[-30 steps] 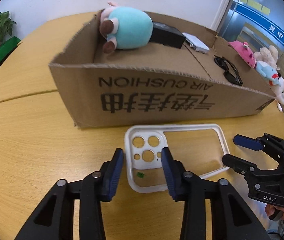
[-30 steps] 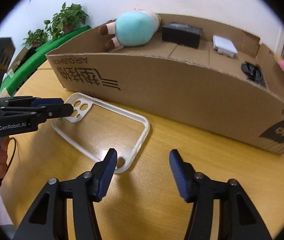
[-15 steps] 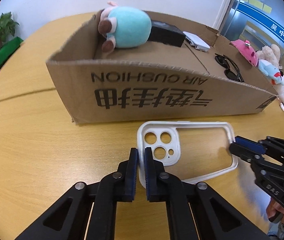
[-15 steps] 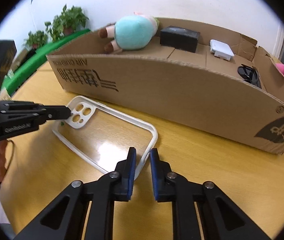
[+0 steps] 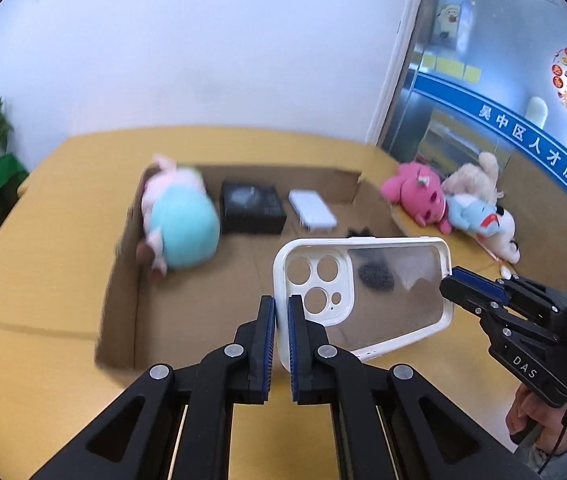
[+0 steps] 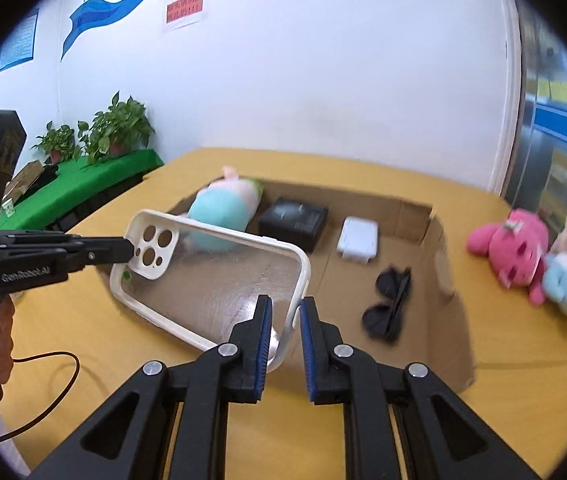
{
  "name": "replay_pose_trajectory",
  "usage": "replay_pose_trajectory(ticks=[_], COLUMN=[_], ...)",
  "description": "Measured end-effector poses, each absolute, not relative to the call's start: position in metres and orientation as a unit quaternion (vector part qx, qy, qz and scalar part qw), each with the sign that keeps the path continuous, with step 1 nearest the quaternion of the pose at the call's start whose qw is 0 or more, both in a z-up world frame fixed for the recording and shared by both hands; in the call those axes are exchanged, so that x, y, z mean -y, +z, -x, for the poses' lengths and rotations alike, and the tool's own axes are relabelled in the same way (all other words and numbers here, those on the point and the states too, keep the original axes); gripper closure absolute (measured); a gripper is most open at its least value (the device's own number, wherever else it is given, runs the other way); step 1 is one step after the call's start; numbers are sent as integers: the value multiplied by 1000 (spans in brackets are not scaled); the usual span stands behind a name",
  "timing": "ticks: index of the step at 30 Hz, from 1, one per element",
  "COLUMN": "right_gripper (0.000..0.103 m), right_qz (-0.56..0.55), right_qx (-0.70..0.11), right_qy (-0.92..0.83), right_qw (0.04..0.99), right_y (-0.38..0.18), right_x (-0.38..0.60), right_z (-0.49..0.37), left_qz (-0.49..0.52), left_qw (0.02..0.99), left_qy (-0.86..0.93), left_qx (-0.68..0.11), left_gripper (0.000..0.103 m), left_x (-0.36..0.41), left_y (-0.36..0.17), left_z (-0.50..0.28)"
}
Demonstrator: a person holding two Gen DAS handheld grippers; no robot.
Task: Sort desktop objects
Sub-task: 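Close the left tool on the white rim of the phone case, then carry the phone case into the box and open the left tool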
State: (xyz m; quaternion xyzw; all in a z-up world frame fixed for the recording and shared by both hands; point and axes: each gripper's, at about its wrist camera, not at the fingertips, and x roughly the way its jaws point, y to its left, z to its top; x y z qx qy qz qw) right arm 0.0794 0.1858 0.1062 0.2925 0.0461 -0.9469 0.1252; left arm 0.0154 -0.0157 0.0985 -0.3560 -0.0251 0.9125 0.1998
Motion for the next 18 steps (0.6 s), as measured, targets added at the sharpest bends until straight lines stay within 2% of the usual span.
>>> replay_pose_trajectory(ticks=[7, 14, 18], right_gripper=[89, 86, 86], right_qz=[-316, -420, -486], right_qx=[-31, -5, -16], right_qy=[-935, -884, -846], right_qw=[159, 205, 220], right_y=[112, 65, 32], right_x=[-179, -150, -127], right_z=[-12, 62, 90], left_qz=[356, 411, 463], left_qw=[194, 144, 112], left_qy=[914, 900, 877], left_qx=[19, -28, -71], left_gripper=[99, 99, 99], left_x=[31, 44, 45], left_y=[104, 71, 43], left_z=[20, 68, 92])
